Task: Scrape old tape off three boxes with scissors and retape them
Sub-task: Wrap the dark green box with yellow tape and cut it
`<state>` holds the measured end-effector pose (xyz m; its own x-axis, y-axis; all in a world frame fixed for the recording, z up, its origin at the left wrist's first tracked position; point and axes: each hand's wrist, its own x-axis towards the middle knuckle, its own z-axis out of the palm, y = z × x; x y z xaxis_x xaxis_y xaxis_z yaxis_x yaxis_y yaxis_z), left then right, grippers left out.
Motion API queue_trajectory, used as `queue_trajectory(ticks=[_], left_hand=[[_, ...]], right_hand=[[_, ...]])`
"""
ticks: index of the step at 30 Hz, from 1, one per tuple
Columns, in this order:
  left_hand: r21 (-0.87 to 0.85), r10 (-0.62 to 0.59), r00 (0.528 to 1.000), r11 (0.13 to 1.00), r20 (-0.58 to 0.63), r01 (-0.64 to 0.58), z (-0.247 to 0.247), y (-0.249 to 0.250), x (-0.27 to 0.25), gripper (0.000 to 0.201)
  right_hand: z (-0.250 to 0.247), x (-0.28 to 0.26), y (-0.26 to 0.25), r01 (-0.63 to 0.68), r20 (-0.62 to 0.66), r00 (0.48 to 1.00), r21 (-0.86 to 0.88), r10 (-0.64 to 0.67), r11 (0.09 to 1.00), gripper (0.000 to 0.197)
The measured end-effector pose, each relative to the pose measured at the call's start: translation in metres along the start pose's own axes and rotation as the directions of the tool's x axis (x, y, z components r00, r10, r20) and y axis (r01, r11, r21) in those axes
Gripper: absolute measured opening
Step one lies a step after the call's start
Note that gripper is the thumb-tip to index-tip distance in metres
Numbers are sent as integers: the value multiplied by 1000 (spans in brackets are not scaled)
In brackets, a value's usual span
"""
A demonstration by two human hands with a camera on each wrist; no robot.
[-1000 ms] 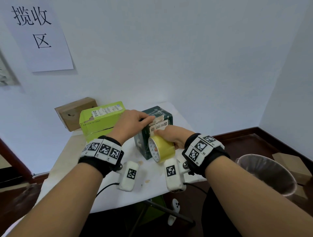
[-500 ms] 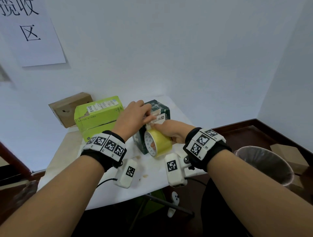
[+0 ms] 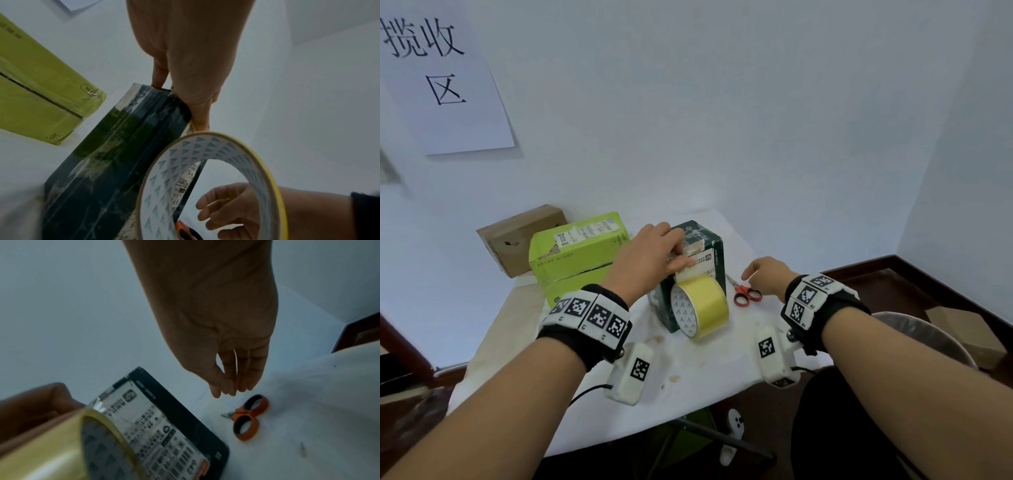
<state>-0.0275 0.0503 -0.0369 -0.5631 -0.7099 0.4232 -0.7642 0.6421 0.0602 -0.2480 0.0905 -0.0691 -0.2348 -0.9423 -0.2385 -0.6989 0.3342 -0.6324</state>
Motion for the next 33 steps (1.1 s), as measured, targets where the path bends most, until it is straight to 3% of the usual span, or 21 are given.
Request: queue_trajectory(ticks=[2, 4, 7, 11, 12, 15, 21, 27, 33], left_hand=[[2, -3, 1000, 1000, 12, 3, -1, 0, 0, 30], [4, -3, 1000, 1000, 22, 3, -2, -1, 1, 32], [-3, 4, 999, 1000, 43, -4, -3, -4, 1, 34], [-12, 20, 999, 1000, 41, -20, -5, -6, 1, 34], [-20, 22, 999, 1000, 41, -21, -5, -7, 1, 34], [-43, 29, 999, 999, 45, -27, -6, -10, 2, 34], [-73, 65, 996, 995, 64, -60, -8, -17, -1, 34], [-64, 75, 996, 995, 51, -71, -7, -22, -5, 38], [-81, 72, 997, 994, 34, -69, -7, -20, -6, 34]], right_hand=[[5, 7, -1, -14, 61, 998, -38, 17, 999, 28], [11, 15, -3, -37, 94, 994, -164, 52, 986, 13], [18, 23, -6, -46, 84, 993, -352, 80, 935, 38], [24, 22, -6, -14, 132, 985, -565, 108, 825, 20], [24, 25, -2, -12, 132, 986, -566, 105, 824, 25], [22, 27, 4, -20, 117, 990, -466, 84, 885, 42], [10, 27, 16, -56, 70, 995, -118, 65, 991, 31], [12, 23, 23, -121, 157, 983, 176, 94, 977, 14], [19, 28, 27, -105, 165, 984, 269, 62, 957, 17]])
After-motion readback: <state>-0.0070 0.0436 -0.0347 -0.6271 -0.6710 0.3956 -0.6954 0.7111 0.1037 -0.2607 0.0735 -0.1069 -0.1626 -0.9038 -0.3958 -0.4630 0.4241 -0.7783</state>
